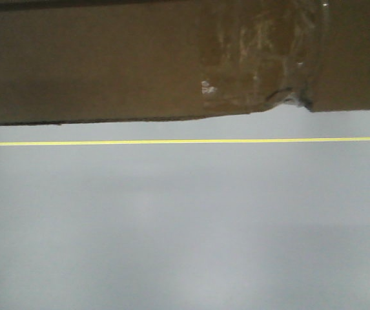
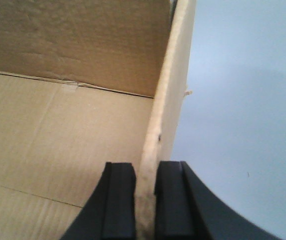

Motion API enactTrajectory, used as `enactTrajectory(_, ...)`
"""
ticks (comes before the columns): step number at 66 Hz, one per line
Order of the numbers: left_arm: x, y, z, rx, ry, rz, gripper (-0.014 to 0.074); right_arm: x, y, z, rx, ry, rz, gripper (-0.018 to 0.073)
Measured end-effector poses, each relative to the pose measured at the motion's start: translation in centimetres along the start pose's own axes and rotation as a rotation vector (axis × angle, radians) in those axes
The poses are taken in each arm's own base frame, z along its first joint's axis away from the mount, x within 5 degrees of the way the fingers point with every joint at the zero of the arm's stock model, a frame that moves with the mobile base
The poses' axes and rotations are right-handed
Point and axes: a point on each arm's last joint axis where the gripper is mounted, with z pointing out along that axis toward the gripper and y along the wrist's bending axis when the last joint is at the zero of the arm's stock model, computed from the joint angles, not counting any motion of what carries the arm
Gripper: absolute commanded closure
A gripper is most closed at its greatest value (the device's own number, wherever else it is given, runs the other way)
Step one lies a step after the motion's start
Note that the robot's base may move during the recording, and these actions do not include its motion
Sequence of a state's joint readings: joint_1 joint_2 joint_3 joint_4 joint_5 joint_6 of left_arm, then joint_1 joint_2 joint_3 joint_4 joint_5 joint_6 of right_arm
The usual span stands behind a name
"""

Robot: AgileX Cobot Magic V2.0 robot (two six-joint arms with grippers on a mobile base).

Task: Grab carton from right shelf to conveyor
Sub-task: 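Hold the carton with both grippers while the base turns and drives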

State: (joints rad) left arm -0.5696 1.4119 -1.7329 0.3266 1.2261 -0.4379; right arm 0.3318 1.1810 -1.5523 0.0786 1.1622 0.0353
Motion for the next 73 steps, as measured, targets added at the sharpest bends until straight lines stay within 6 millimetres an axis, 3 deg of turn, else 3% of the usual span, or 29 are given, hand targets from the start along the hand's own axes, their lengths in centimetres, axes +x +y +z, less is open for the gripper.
enactTrajectory(73,-0.22,0.3,-0.01,-0.033,-0.024,0.015,0.0613,-0.11,0.08,0.0,-0.009,-0.012,0.004,0.0629)
